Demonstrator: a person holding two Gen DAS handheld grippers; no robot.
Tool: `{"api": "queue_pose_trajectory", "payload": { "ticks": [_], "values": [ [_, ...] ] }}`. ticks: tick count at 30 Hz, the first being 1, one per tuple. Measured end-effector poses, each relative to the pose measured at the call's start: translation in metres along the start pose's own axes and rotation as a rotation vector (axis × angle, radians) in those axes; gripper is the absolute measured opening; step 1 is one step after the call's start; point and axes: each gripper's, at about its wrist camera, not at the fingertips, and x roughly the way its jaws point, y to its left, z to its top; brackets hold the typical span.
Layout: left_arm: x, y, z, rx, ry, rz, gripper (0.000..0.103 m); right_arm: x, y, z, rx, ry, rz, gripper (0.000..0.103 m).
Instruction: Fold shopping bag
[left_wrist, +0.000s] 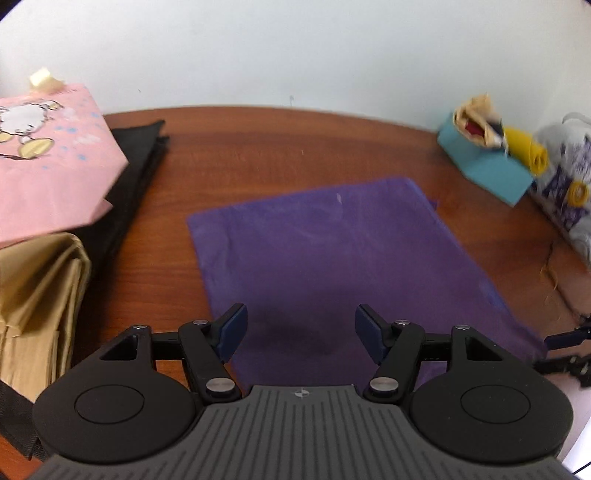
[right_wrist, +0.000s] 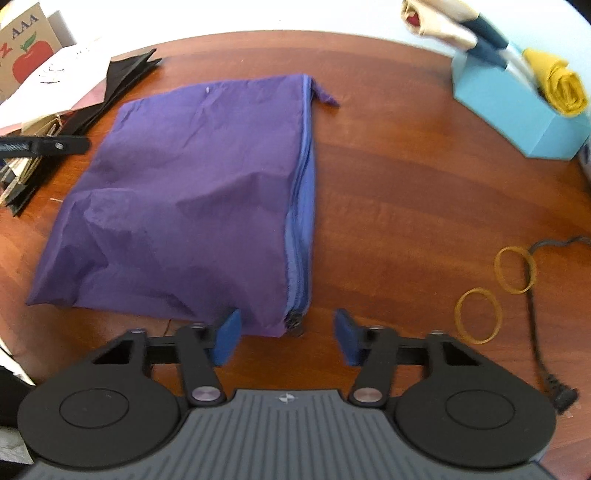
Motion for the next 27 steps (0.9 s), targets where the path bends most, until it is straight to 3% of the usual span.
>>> {"api": "queue_pose_trajectory", "payload": {
  "ticks": [3,8,14,16,18,22,24,26,27],
  "values": [
    [0.009,-0.002,-0.004,0.001,0.050,-0.018,0.040,0.003,-0.002,0.007,-0.016,0.010,-0.010,0.028],
    [0.016,-0.010,-0.019,0.016,0.102,-0.039,0.036,0.004,-0.014,0.024,-0.057,-0.007,-0.083,0.025],
    [0.018,-0.019,-0.031,0.047,0.120,-0.033,0.033,0.000,-0.029,0.033,-0.046,-0.011,-0.069,0.020],
    [0.019,-0.019,-0.030,0.058,0.128,-0.002,0.021,-0.003,-0.031,0.031,-0.040,-0.011,-0.057,0.018],
    [0.019,-0.015,-0.029,0.041,0.133,0.023,0.003,-0.008,-0.030,0.033,-0.045,-0.016,-0.057,0.016],
    [0.020,0.004,-0.024,-0.062,0.147,-0.017,0.002,-0.025,-0.029,0.035,-0.036,-0.042,-0.048,0.013],
    [0.020,0.000,-0.024,-0.024,0.139,-0.011,0.002,-0.026,-0.034,0.033,-0.017,-0.043,-0.052,0.012],
    [0.019,-0.007,-0.025,0.026,0.133,0.014,0.002,-0.020,-0.035,0.030,-0.037,-0.021,-0.098,0.000],
    [0.019,-0.010,-0.025,0.031,0.132,0.023,0.002,-0.020,-0.035,0.028,-0.044,-0.014,-0.124,0.000]
  ]
}}
